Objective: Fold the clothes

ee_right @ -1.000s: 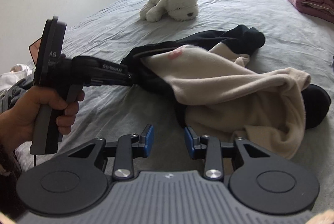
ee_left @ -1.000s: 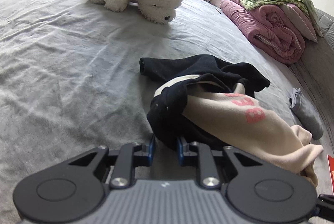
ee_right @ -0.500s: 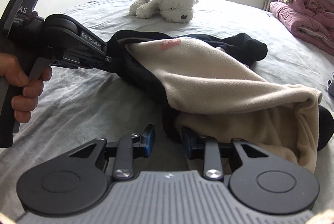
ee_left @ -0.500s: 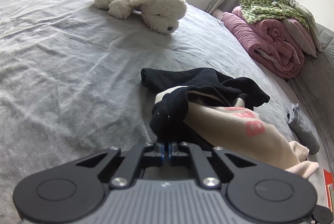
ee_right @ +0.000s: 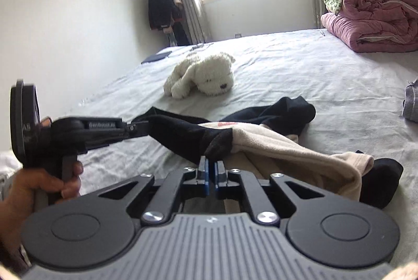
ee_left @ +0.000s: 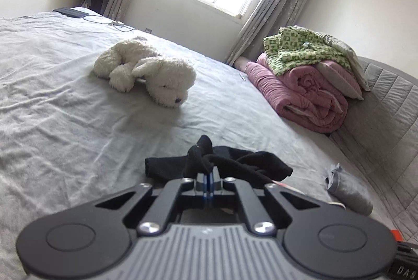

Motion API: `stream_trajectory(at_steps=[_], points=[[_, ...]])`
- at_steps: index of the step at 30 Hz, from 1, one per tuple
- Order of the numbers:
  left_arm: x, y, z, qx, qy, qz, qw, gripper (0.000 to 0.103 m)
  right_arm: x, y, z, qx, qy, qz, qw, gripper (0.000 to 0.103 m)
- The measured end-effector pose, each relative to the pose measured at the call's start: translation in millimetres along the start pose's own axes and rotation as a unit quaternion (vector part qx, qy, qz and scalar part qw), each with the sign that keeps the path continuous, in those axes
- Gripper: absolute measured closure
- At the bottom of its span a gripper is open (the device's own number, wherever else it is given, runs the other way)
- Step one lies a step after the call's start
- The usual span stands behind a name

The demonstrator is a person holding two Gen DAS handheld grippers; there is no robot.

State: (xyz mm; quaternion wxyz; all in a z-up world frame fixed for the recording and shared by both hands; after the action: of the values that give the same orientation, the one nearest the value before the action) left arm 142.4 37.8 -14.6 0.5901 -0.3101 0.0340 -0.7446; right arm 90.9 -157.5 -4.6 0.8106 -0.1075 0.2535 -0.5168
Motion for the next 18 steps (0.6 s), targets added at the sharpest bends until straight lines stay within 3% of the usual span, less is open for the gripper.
stream_trajectory(at_steps=[9,12,18], points=[[9,-34,39,0.077,-0.019,-0.05,0.9956,0.102,10,-31,40,0.054,0.102,0.059,0.992,0.097],[8,-30,37,0.074,-0.012,-0.046,0.9961,0.102,11,-26,40,0.052,0.105,0.056,0.992,0.097],[-6,-3,15,0.023,-0.014,-0.019,0.9995,0.101,26,3,23,0.022,0.102,0.018,0.994,0.097]])
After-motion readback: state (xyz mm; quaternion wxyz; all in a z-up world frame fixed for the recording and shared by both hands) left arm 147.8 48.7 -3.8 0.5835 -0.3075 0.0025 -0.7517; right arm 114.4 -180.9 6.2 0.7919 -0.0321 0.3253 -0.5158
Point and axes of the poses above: each gripper's, at about its wrist camera, not at the fingertips, and y roughly the way its jaws point, x to its right, z to its top, the point moved 9 cm from there along y, roughly the way its jaws point
